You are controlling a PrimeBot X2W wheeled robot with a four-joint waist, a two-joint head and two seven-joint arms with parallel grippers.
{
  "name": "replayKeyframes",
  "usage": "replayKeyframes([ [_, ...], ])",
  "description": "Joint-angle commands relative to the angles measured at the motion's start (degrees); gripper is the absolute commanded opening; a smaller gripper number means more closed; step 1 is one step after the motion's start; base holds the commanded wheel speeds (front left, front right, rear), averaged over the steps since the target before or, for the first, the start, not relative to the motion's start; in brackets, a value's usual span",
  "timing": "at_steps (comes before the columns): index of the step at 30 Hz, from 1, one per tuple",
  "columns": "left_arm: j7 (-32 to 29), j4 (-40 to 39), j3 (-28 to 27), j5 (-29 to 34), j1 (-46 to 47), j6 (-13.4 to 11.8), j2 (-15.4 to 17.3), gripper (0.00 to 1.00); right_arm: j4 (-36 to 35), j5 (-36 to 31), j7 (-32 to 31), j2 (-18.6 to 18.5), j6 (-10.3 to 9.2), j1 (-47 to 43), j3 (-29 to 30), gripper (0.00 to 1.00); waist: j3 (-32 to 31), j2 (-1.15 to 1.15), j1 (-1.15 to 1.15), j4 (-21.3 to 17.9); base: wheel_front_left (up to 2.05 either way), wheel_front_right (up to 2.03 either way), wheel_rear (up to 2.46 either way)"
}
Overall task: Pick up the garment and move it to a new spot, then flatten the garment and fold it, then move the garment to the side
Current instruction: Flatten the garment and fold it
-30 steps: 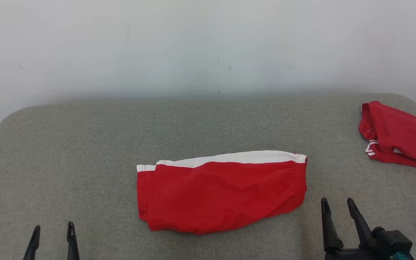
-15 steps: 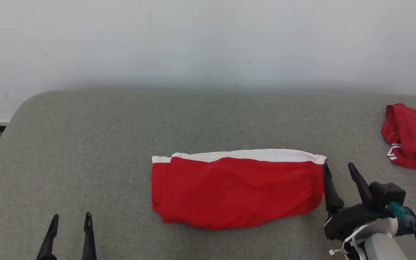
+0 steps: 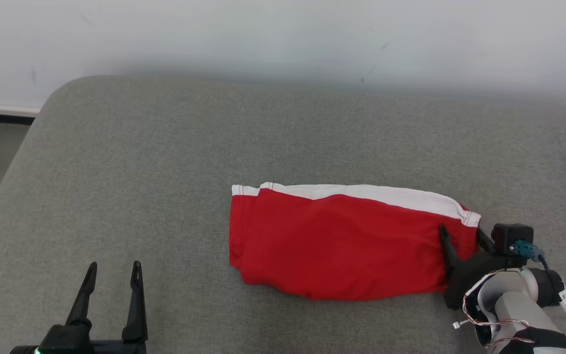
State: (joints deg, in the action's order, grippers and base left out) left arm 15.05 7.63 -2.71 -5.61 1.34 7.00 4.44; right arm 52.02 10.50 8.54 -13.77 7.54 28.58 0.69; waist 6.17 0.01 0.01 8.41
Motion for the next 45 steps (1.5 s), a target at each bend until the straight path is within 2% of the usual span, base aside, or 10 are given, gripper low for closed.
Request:
replayKeyframes([
  [1,0.1,0.3,0.0,0.2,0.7,0.0,-0.1,1.00,1.9,0.5,0.0,0.0,-0.16,0.8,-0.3,1.00,0.8,-0.01,-0.01,1.1,0.00,0.00,0.00],
  [12,0.1,0.6,0.1,0.5,1.1,0.5,-0.3,1.00,11.8,1.8,2.7,-0.8,-0.17,3.2,-1.0,1.00,0.3,-0.01,-0.01,1.7,0.00,0.00,0.00],
  [19,0.1,0.8,-0.6,0.5,0.1,0.4,-0.5,1.00,15.2,2.5,4.6,-1.1,-0.21,3.9,-0.5,1.00,0.3,-0.01,-0.01,1.5,0.00,0.00,0.00],
  [30,0.1,1.0,-1.6,0.8,-0.8,0.4,-0.8,1.00,15.3,4.0,5.9,0.2,-0.18,4.1,-1.3,1.00,-0.7,-0.01,-0.01,-0.3,0.00,0.00,0.00],
  [38,0.1,1.5,-1.4,1.1,0.2,0.4,-1.0,1.00,17.6,5.0,0.7,2.0,-0.17,6.2,-3.9,1.00,-0.4,-0.01,-0.01,-0.5,0.00,0.00,0.00],
  [39,0.1,1.6,-1.3,1.1,0.2,0.4,-1.0,1.00,17.8,5.8,-0.1,2.5,-0.17,6.5,-4.0,0.73,-0.3,-0.01,-0.01,-0.4,0.00,0.00,0.00],
  [40,0.1,1.7,-1.3,1.0,0.3,0.4,-0.9,1.00,18.0,6.4,-1.1,2.7,-0.17,6.7,-4.3,0.25,-0.3,-0.01,-0.01,-0.2,0.00,0.00,0.00],
  [41,0.1,1.9,-1.2,0.9,0.4,0.4,-0.7,1.00,18.1,7.0,-2.2,3.0,-0.17,6.8,-4.7,0.00,-0.3,-0.01,-0.01,-0.1,0.00,0.00,0.00],
  [45,0.1,2.2,-1.2,0.9,0.2,0.4,-0.6,1.00,17.9,8.8,-4.2,2.9,-0.17,6.7,-6.1,0.00,-0.7,-0.01,-0.01,0.1,0.00,0.00,0.00],
])
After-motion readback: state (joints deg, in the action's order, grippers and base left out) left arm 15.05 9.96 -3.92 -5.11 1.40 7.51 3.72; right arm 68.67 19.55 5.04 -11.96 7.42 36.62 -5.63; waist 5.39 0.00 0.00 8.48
